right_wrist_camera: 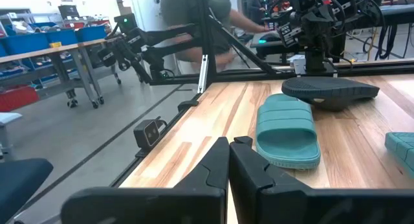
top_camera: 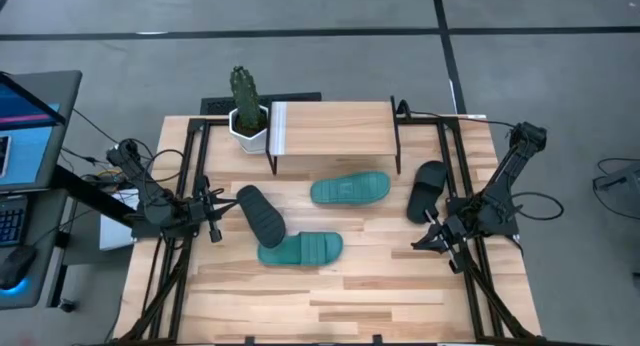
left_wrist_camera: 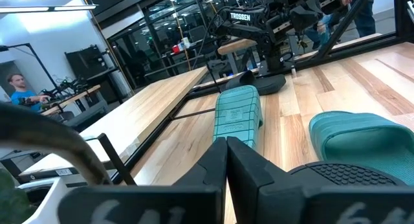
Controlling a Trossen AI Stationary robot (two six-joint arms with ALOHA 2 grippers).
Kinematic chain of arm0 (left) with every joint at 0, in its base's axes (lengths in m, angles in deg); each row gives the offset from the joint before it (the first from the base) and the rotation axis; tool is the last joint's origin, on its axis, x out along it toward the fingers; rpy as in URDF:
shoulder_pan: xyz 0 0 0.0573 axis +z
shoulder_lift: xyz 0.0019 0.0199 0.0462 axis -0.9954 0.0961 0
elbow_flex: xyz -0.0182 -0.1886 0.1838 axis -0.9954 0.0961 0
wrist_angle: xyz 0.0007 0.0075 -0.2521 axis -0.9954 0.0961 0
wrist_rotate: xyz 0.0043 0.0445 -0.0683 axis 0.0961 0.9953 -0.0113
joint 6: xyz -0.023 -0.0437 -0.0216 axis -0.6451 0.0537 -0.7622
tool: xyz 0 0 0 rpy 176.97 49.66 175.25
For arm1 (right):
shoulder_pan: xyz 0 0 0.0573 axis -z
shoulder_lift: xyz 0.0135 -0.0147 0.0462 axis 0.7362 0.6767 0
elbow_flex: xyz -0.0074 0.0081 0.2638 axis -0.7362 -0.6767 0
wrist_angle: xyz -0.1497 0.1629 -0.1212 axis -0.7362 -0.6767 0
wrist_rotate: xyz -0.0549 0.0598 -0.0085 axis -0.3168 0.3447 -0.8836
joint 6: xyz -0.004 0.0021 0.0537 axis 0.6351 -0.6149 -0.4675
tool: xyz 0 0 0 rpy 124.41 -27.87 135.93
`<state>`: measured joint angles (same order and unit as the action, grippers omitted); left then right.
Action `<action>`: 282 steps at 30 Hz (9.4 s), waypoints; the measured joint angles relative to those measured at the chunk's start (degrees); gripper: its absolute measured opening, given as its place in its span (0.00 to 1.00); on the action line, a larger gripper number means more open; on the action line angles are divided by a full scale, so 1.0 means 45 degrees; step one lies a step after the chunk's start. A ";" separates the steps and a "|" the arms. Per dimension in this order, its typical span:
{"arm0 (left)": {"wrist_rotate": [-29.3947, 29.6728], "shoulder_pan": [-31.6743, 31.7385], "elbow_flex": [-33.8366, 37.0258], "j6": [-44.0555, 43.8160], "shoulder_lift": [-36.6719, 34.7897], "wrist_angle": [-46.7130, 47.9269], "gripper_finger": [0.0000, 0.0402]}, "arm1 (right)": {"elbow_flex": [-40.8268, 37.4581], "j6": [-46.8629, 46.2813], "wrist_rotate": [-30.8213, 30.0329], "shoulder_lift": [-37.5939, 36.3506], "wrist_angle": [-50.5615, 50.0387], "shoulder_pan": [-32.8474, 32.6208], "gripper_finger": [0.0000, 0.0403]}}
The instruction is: Pick and place slides into the shelf
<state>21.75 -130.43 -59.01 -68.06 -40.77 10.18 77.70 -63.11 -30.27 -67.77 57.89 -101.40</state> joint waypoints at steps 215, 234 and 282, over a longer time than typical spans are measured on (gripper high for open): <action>0.0000 -0.0002 0.0000 -0.0067 -0.0001 -0.0005 0.00 | 0.8601 -0.9723 0.3712 0.8995 -1.6650 0.4753 0.00; 0.0005 -0.0001 0.0000 0.0014 -0.0003 -0.0001 0.00 | 0.8183 -0.9312 0.5092 1.0207 -1.5819 0.5907 0.06; 0.0005 0.0001 -0.0002 0.0005 -0.0001 -0.0005 0.00 | 0.7279 -0.7653 0.4177 1.4272 -1.3815 0.8659 0.34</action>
<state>21.77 -130.42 -59.02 -68.03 -40.77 10.16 110.46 -97.54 -11.48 -3.54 -4.28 -62.44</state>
